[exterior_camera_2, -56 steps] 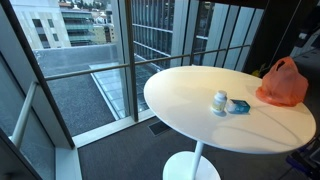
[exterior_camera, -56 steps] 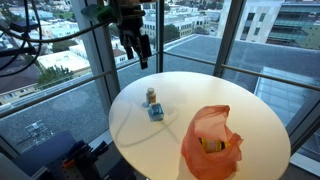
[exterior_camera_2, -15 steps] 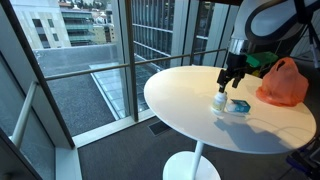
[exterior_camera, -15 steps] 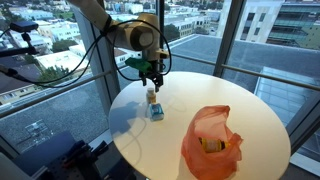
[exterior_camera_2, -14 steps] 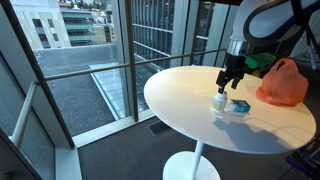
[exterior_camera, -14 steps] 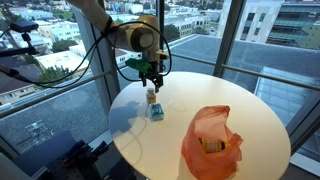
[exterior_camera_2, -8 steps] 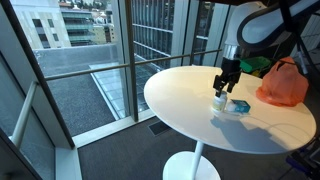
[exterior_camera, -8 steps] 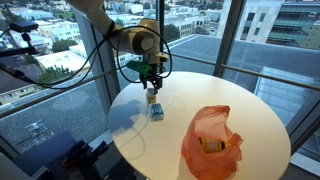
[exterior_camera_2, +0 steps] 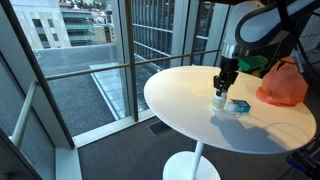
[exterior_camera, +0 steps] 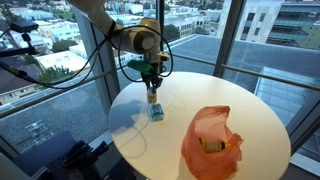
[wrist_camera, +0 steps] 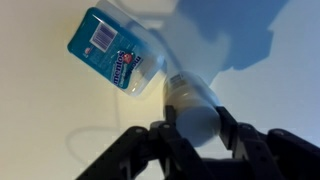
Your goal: Put the white bottle inside the plastic bag
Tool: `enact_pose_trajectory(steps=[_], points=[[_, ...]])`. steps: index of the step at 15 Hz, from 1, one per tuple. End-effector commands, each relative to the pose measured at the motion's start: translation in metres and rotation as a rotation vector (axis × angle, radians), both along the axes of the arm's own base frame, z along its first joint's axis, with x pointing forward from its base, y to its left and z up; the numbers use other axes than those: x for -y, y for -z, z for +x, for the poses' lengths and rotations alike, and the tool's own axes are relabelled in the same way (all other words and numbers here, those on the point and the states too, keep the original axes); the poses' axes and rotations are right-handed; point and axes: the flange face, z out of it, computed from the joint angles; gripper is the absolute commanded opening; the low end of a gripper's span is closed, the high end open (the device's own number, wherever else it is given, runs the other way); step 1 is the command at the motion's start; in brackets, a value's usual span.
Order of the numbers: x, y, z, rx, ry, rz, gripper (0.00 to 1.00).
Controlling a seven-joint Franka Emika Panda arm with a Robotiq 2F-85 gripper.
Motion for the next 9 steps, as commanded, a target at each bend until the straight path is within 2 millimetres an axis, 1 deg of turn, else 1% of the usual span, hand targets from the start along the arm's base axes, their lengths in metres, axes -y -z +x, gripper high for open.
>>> enact_pose_trajectory(steps=[1, 4, 6, 9], points=[[0.011, -0.034, -0.003, 0.027, 0.004, 0.0, 0.19], [0.029, -0.063, -0.007, 0.051, 0.04, -0.008, 0.19], [0.048, -0.082, -0.01, 0.063, 0.076, -0.011, 0.19], [0.084, -0.11, -0.016, 0.082, 0.141, -0.013, 0.19]])
